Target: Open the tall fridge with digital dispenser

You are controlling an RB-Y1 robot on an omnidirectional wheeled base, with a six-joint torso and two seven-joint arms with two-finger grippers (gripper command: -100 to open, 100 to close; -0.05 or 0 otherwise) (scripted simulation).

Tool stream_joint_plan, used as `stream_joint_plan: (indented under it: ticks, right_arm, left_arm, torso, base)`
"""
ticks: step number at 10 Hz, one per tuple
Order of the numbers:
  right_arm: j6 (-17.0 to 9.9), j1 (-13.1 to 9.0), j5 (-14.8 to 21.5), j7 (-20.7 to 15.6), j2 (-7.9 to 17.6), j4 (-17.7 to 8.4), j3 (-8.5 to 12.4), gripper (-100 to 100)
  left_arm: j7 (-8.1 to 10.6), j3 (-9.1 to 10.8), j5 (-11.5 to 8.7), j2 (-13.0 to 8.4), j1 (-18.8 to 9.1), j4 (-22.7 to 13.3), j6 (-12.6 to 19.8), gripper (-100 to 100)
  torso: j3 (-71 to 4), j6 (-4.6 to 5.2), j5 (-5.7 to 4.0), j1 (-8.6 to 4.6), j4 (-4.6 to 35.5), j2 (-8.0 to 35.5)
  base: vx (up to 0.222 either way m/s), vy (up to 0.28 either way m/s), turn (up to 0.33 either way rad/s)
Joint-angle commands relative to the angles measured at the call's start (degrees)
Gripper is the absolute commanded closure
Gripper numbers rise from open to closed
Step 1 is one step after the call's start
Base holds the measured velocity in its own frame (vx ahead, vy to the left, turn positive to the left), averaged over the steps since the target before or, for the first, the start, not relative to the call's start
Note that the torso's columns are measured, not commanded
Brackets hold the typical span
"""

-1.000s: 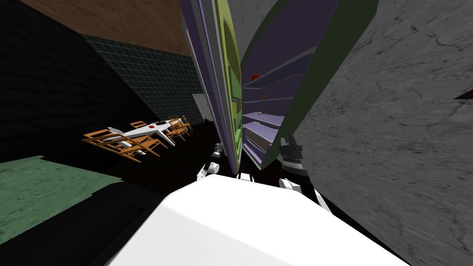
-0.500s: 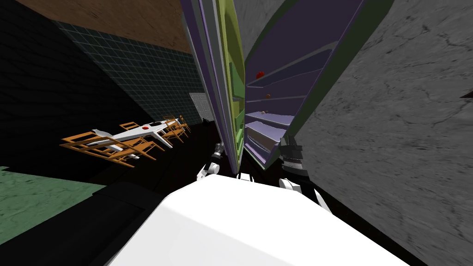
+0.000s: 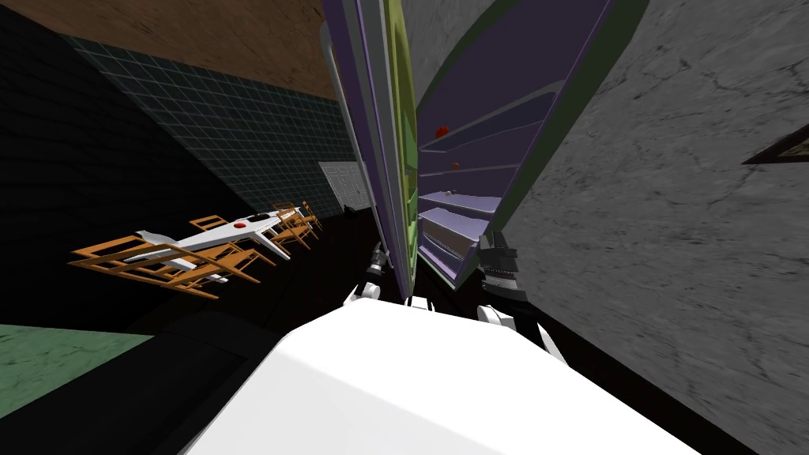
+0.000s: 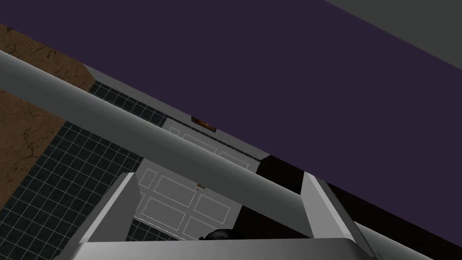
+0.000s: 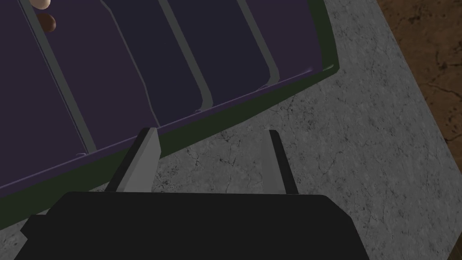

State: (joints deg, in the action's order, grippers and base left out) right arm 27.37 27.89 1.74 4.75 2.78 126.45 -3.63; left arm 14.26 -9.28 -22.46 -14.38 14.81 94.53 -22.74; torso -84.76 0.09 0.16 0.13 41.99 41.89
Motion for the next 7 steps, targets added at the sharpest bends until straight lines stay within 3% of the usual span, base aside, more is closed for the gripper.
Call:
stream_joint_plan:
  ticks: [1, 7]
  right_arm:
    - [0.0, 0.0, 0.0, 0.0, 0.0, 0.0, 0.0, 0]
    - [0.0, 0.0, 0.0, 0.0, 0.0, 0.0, 0.0, 0]
  left_arm:
    - [0.98, -1.42, -0.1, 1.1, 0.3, -2.8, -1.5, -100]
    - [3.08, -4.68, -0.3, 4.0, 0.3, -9.5, -5.9, -100]
  torso:
    - [-0.1, 0.02, 0.07, 0.01, -0.2, -0.1]
    - [0.2, -0.09, -0.12, -0.04, 0.3, 0.4]
  base:
    - [-0.007, 0.077, -0.074]
    - [-0.005, 0.083, -0.069]
